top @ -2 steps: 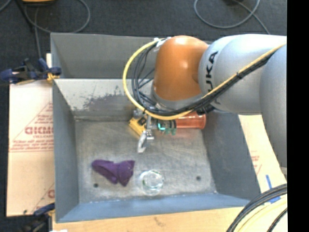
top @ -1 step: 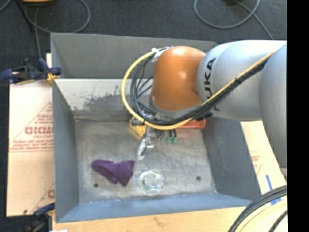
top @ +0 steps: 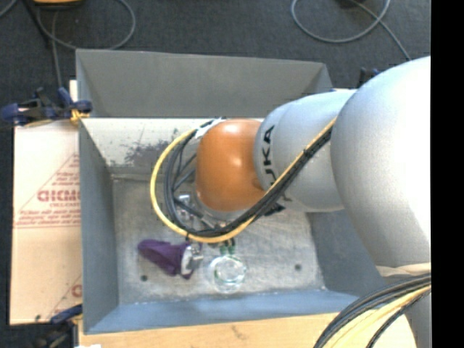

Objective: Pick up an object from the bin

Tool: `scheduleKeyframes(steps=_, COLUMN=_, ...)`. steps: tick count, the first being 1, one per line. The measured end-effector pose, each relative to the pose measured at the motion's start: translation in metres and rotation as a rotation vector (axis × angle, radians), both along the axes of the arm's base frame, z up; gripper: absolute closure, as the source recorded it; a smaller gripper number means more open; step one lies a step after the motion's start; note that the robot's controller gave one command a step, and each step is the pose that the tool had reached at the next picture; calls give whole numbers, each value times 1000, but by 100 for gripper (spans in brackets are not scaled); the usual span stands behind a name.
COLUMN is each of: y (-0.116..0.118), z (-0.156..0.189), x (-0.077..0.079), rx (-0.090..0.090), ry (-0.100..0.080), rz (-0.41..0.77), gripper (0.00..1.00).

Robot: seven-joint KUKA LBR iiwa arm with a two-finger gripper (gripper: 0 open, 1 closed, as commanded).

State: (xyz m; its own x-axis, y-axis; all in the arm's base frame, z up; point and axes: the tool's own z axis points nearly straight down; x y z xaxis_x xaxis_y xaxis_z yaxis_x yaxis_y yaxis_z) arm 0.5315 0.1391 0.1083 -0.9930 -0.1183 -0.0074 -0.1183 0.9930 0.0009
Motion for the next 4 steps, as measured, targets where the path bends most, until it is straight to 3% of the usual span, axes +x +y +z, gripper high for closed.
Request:
scheduleKeyframes(steps=1, y=-37, z=-30, x=18, rx=7, ry=13, rz=11, gripper=100)
scheduleKeyframes(steps=2, y=-37, z=-30, x=18, rx=7, ry=13, rz=10, gripper=100)
scheduleKeyframes(steps=3, y=-31, z=90, x=5, rx=0, ry=4, rz=-31, gripper=100)
scheduleKeyframes(steps=4, y=-31, z=90, x=5, rx=0, ry=5, rz=-32, gripper=100)
